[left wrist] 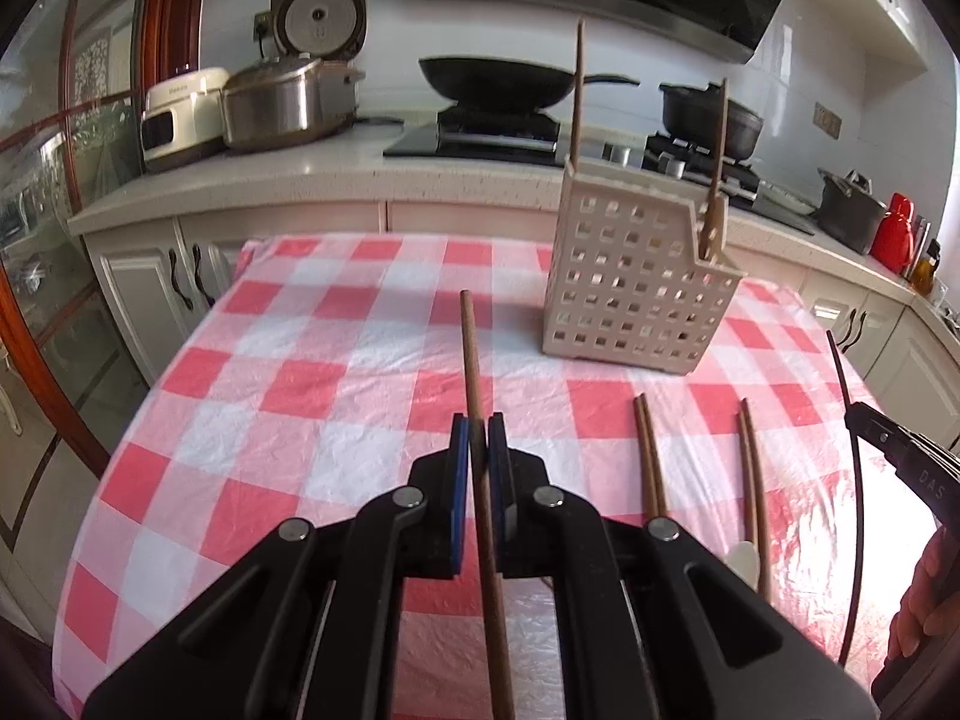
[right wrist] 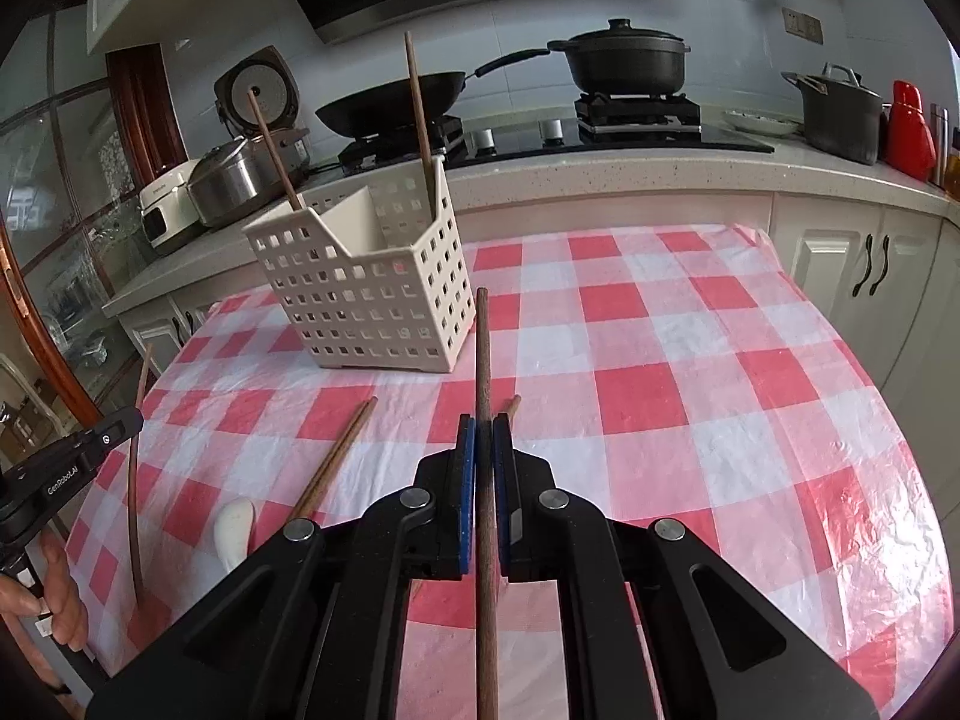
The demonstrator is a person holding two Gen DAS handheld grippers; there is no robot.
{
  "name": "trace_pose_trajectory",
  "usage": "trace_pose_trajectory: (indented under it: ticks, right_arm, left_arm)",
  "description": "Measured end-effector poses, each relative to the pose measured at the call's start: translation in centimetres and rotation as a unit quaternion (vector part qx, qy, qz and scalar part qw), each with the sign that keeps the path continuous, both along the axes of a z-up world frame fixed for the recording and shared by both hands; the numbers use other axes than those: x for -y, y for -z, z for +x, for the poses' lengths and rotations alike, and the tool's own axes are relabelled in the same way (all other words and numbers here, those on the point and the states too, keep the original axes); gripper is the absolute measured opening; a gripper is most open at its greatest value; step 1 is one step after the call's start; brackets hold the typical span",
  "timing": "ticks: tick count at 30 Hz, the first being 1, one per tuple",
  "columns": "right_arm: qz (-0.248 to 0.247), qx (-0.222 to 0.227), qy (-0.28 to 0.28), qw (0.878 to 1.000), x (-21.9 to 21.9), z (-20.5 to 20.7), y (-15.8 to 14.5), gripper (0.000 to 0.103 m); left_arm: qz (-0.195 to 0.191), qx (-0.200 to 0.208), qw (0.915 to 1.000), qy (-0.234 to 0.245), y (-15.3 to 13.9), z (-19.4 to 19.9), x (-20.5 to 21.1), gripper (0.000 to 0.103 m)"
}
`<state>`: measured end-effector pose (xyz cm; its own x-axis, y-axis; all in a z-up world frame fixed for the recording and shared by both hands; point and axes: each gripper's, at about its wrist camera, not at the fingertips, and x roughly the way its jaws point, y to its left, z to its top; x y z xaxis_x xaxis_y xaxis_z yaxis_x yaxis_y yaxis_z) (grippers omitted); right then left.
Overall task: Organize utensils
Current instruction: 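Lift both chopsticks upright and carry them toward the white basket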
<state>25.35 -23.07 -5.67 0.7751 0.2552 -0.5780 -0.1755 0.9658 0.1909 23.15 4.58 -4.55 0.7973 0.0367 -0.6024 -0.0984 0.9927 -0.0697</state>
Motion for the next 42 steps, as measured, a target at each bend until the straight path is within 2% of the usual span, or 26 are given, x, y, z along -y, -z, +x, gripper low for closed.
trace_pose_trajectory:
  ticks: [7, 16, 23, 42]
  right_arm:
    - [0.003, 0.040, -0.006, 0.999, -0.2, -2.0, -2.7, 0.006]
    - [-0.008, 0.081, -0.016, 0.997, -0.9, -4.4, -5.4, 0.006]
    - [-0.015, 0.113, -0.023, 0.993, -1.4, -6.4, -7.3, 0.006]
    - [-0.030, 0.163, -0.038, 0.985, -3.0, -10.0, -10.2, 0.006]
  left_arm:
    - [0.005, 0.048, 0.9988, 0.011, -2.8, -2.5, 0.6, 0.006]
    - [0.013, 0.084, 0.9962, 0.017, -5.1, -5.0, 1.3, 0.006]
    - [0.035, 0.127, 0.9912, 0.013, -7.1, -7.4, 1.5, 0.006]
    - [0.054, 0.174, 0.9831, 0.014, -9.3, -10.9, 1.8, 0.006]
